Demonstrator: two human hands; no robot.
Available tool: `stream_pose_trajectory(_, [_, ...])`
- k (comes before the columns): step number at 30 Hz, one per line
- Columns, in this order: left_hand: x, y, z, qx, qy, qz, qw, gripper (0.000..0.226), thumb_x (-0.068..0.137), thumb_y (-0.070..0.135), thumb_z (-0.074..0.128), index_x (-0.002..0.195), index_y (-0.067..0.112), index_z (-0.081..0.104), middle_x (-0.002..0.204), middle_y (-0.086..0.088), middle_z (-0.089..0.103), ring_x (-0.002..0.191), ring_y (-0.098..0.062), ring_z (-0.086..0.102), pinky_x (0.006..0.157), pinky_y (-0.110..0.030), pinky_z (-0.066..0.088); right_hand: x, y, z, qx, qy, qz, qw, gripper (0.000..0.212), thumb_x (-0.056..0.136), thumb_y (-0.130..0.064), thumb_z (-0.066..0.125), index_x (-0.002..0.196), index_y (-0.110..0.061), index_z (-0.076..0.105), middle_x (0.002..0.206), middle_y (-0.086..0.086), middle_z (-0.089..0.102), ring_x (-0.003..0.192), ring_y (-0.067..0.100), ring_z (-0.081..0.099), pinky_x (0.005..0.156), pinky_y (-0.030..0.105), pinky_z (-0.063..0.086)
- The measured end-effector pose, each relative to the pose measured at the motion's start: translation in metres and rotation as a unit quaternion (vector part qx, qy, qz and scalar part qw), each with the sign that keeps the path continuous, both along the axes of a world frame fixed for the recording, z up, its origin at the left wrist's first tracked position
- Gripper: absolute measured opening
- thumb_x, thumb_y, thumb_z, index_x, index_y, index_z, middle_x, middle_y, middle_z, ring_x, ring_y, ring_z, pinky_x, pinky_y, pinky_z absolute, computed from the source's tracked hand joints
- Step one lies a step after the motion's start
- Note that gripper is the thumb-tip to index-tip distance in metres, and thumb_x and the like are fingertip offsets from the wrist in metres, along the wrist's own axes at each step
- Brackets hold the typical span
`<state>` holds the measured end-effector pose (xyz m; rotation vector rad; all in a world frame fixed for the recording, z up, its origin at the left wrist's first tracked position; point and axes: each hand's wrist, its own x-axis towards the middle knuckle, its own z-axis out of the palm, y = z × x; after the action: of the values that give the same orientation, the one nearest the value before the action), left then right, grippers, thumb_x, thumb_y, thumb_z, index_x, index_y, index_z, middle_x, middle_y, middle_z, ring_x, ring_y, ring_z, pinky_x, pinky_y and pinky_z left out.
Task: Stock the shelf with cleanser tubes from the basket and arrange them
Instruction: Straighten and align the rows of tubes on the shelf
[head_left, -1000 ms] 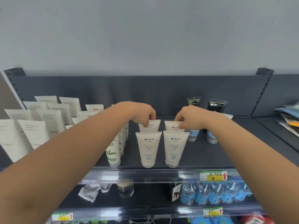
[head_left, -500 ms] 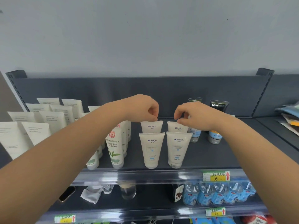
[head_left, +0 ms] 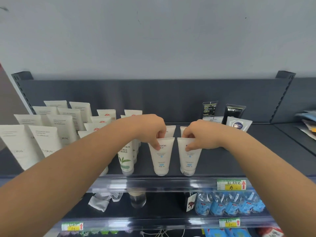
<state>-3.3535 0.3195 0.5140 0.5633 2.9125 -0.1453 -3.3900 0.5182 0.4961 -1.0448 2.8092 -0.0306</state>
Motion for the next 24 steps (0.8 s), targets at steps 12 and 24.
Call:
stream_pose_trajectory(12, [-0.002, -0.009, 0.002, -0.007, -0.022, 0.007, 1.0, 0.025, 0.079, 0.039, 0.077, 0.092, 0.025, 0.061, 0.079, 0.017, 0.055, 0.081, -0.011, 0.056, 0.061, -0.021, 0.042, 0.001, -0.009, -0.001, -0.013, -0.008, 0.025, 1.0, 0.026, 0.085, -0.038, 0.068, 0.106, -0.024, 0.068, 0.089, -0.014, 0.06, 0.085, 0.01, 0.057, 0.071, 0.025, 0.045])
stream_pose_trajectory(24, [-0.027, -0.005, 0.019, 0.05, 0.083, 0.032, 0.995, 0.028, 0.088, 0.039, 0.066, 0.112, 0.023, 0.065, 0.1, 0.011, 0.066, 0.095, -0.013, 0.061, 0.082, -0.029, 0.049, -0.025, 0.025, 0.024, -0.081, 0.02, -0.076, 0.994, 0.024, 0.088, -0.037, 0.066, 0.11, -0.028, 0.068, 0.101, -0.012, 0.066, 0.092, 0.008, 0.06, 0.079, 0.023, 0.044])
